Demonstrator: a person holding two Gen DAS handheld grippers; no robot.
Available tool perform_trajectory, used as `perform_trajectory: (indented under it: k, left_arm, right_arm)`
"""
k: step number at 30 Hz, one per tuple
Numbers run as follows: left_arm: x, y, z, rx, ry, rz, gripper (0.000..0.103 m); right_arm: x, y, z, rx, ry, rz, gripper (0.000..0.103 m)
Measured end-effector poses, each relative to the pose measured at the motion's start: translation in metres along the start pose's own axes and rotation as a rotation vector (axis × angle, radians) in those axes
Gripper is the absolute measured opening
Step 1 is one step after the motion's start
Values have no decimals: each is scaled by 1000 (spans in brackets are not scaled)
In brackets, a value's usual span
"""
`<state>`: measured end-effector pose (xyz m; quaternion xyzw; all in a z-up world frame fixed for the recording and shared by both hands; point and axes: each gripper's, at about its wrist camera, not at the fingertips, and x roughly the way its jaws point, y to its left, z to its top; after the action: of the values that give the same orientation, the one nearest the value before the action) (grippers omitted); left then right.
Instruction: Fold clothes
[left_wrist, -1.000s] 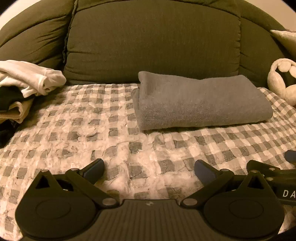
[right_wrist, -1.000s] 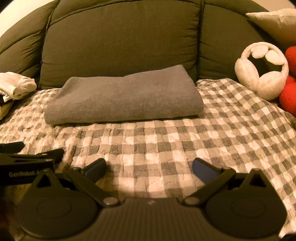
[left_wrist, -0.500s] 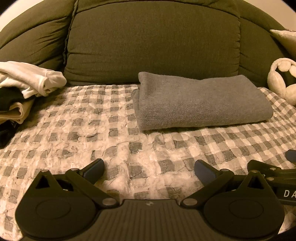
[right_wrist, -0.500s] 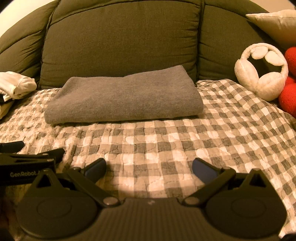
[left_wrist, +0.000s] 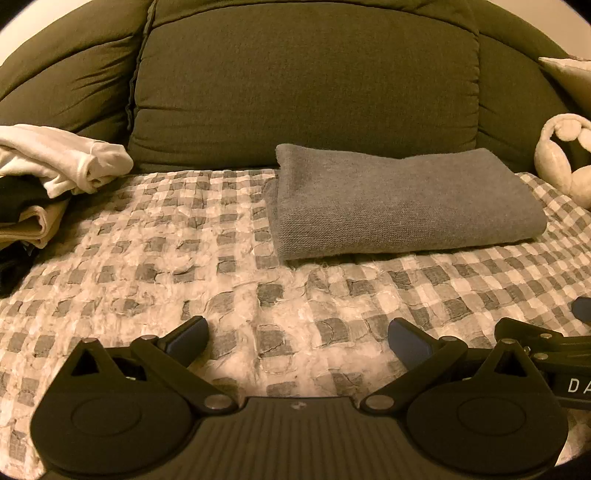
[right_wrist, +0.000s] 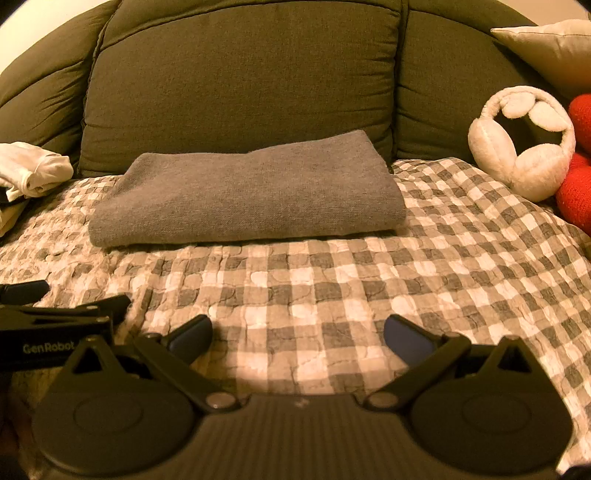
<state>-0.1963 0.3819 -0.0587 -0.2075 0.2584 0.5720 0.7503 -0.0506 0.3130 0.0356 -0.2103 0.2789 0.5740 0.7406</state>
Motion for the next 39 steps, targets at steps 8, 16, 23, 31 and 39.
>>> perform_trajectory:
  k: [8, 16, 23, 31, 39]
  left_arm:
    - [1, -1, 0, 3, 0, 4, 103]
    - [1, -1, 0, 5, 0, 5, 103]
    - [1, -1, 0, 7, -1, 6, 103]
    - [2, -3, 0, 10, -2, 7, 103]
    - [3, -3, 0, 10, -2, 6, 103]
  right_arm:
    - [0, 0, 0, 0, 0, 0, 103]
    - [0, -1, -1, -1, -1, 0, 103]
    - [0, 0, -1, -1, -1, 0, 103]
    - [0, -1, 0, -1, -1, 1, 103]
    - [0, -1, 0, -1, -1, 0, 103]
